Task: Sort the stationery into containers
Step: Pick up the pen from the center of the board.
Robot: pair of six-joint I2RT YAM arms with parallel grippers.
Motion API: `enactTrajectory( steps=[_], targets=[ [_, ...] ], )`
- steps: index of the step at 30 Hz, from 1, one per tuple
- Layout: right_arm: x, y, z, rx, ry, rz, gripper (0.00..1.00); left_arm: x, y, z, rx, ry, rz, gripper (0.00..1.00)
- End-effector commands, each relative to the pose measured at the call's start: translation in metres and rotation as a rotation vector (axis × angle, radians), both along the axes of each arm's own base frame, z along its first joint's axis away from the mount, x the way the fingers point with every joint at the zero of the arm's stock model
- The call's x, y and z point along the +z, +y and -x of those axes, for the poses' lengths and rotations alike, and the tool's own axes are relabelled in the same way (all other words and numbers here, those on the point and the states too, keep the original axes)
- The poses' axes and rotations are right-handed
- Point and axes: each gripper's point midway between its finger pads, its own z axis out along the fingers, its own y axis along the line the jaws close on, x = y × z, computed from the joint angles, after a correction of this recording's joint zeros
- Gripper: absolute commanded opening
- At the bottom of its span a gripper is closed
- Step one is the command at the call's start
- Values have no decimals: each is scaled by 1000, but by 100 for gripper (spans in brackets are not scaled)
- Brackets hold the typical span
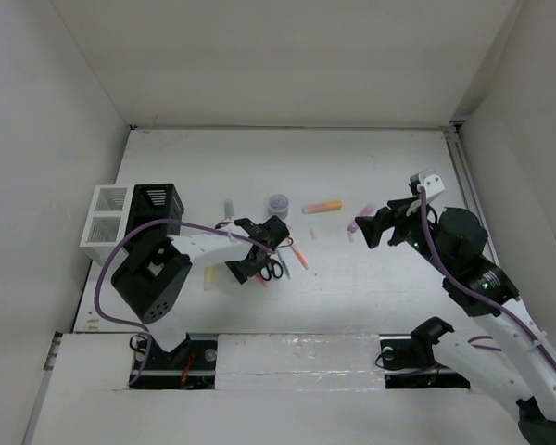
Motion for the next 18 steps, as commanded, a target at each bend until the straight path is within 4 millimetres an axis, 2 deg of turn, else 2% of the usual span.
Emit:
enactTrajectory(
  steps=[1,6,12,13,16,18],
  targets=[
    [17,2,3,7,-56,-41,100,-36,-2,36,41,151,1,44],
    [17,2,3,7,-56,-41,100,-45,-5,41,52,170,23,35],
    [15,0,5,8,-53,-28,100,-55,2,51,65,195,24,26],
    [15,0,5,8,-53,-28,100,-56,-1,49,63,186,35,16],
    [15,0,5,8,-53,-28,100,-60,0,52,63,190,44,0],
    [15,0,5,8,-53,-28,100,-65,4,53,72,189,46,0]
  ],
)
